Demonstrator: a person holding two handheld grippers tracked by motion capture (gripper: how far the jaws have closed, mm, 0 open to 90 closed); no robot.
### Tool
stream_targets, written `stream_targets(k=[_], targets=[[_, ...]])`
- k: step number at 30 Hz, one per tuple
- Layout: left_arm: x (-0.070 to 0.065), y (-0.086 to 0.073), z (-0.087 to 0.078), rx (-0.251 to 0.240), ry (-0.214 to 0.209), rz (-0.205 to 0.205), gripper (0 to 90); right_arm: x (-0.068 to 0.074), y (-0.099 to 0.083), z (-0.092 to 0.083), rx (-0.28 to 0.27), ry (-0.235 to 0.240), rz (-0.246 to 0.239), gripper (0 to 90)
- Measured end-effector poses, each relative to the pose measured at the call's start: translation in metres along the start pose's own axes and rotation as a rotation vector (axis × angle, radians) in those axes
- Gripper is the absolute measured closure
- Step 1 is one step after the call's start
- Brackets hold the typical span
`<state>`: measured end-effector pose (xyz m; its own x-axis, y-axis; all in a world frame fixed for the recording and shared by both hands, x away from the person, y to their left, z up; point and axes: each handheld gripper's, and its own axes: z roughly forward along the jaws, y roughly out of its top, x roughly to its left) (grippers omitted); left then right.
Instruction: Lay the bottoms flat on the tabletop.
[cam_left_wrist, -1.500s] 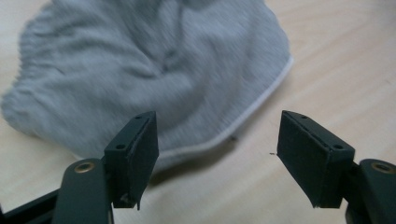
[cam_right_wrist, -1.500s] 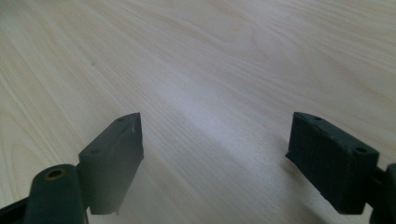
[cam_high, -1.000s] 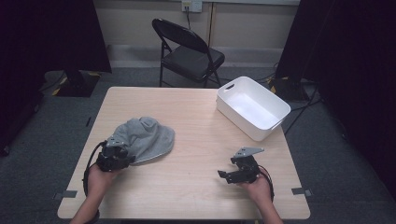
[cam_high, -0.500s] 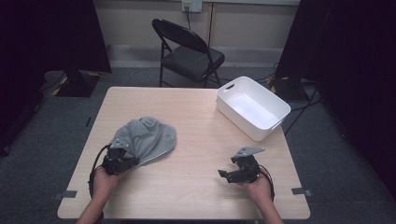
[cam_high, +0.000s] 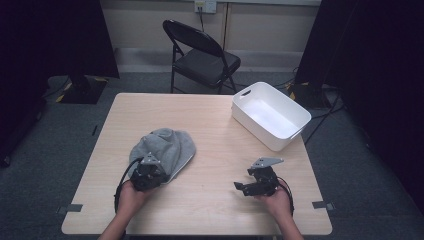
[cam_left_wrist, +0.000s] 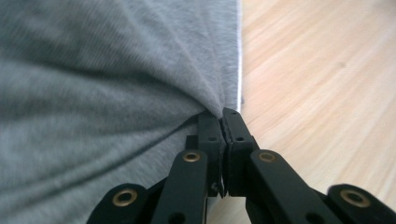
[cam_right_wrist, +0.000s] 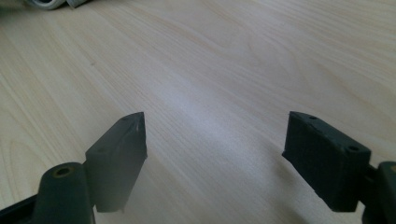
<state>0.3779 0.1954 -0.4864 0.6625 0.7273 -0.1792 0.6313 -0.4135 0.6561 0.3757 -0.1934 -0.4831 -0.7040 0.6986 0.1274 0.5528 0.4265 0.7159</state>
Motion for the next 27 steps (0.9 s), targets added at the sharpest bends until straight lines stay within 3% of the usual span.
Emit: stream_targets(k=[8, 21, 27], targets=[[-0.022, 0.012, 0.017, 0.003, -0.054, 0.056, 88.2, -0.001, -0.001, -0.001, -0.010, -0.001, 0.013, 20.5], [-0.064, 0.030, 0.043, 0.018, -0.130, 0.145, 88.3, 0.002, 0.000, 0.000, -0.004, 0.003, -0.010, 20.5], [-0.076, 0.033, 0.049, 0.023, -0.166, 0.157, 88.4, 0.004, 0.002, -0.001, -0.006, 0.004, -0.014, 20.6]])
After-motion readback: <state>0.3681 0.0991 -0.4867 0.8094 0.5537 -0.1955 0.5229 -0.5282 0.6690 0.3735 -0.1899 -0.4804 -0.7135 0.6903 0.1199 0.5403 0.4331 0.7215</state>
